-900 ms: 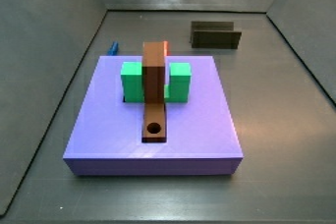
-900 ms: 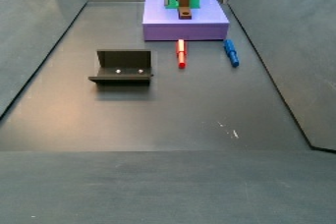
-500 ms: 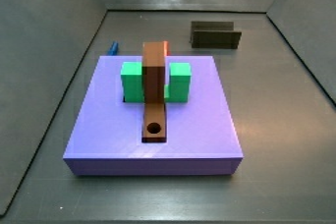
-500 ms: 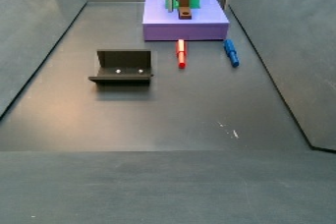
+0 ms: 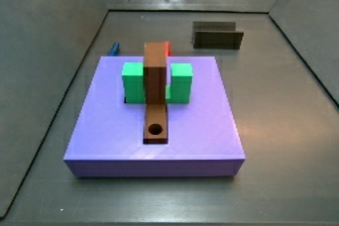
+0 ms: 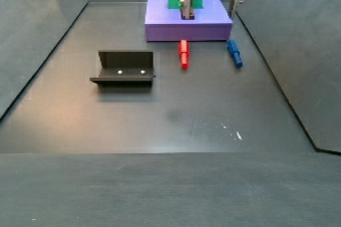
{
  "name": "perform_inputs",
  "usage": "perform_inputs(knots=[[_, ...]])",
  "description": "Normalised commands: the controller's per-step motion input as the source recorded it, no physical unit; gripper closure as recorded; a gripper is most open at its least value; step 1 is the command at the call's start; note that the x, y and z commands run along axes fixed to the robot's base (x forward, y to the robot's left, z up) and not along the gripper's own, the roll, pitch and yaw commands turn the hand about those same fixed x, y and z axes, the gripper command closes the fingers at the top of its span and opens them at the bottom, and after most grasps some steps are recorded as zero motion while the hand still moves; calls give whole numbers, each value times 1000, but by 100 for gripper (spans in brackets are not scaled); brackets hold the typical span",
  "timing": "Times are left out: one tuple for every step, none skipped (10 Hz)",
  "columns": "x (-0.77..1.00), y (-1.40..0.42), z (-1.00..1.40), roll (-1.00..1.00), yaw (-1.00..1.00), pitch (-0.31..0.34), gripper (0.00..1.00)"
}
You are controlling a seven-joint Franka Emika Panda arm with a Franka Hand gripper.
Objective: Pick up the blue object. Move up. Place the blue object on the fixture. Regrasp the blue object. Move to above the board. Insert the blue object.
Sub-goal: Pick up the blue object.
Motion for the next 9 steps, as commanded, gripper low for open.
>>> perform_inputs(knots=[[-446, -389, -414, 97, -109, -166, 0], [-514, -343, -437, 61, -100, -201, 0], [-549, -317, -483, 61, -83, -221, 0], [-551, -306, -474, 44, -60, -239, 0], [-529, -283, -449, 9, -14, -256, 0], [-374, -137, -377, -33, 0, -281, 0], [-114, -94, -389, -17, 63, -213, 0], [-77, -103, -394, 0, 71, -183, 0], [-134, -131, -429, 10, 66, -200, 0]])
